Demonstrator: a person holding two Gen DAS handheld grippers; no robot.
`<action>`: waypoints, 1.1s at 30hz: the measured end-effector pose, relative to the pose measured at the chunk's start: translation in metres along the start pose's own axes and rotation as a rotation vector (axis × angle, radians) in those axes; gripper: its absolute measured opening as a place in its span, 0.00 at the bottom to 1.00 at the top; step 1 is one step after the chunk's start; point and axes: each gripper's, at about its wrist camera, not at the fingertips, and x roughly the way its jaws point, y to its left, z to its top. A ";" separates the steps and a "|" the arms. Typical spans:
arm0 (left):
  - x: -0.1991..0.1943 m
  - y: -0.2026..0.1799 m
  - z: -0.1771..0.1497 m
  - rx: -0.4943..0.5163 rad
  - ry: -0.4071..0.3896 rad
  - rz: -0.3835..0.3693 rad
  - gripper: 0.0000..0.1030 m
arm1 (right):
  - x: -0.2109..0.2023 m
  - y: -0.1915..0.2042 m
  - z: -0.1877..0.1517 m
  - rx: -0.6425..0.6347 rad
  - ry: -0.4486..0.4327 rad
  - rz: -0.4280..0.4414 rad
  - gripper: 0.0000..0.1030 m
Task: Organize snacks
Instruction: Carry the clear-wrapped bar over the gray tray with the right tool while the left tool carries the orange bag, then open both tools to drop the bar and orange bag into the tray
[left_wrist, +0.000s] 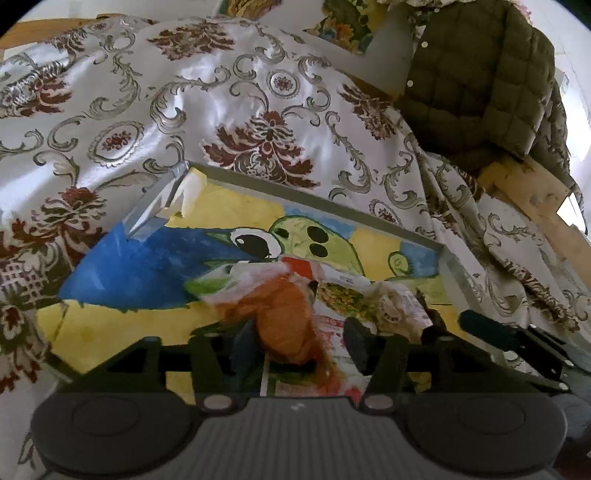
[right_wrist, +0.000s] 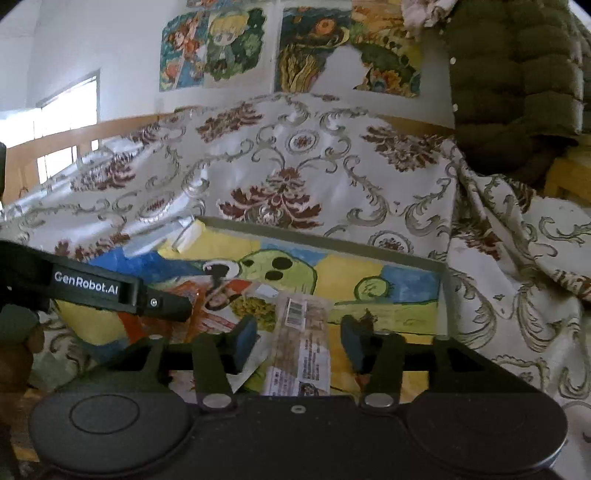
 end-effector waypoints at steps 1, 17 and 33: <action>-0.005 -0.001 0.000 0.003 -0.008 -0.002 0.63 | -0.005 0.000 0.001 0.004 -0.009 -0.003 0.60; -0.137 -0.030 -0.002 0.045 -0.238 0.066 1.00 | -0.135 0.010 0.037 0.077 -0.210 -0.097 0.99; -0.269 -0.050 -0.077 0.120 -0.376 0.154 1.00 | -0.266 0.063 0.003 0.135 -0.280 -0.121 0.99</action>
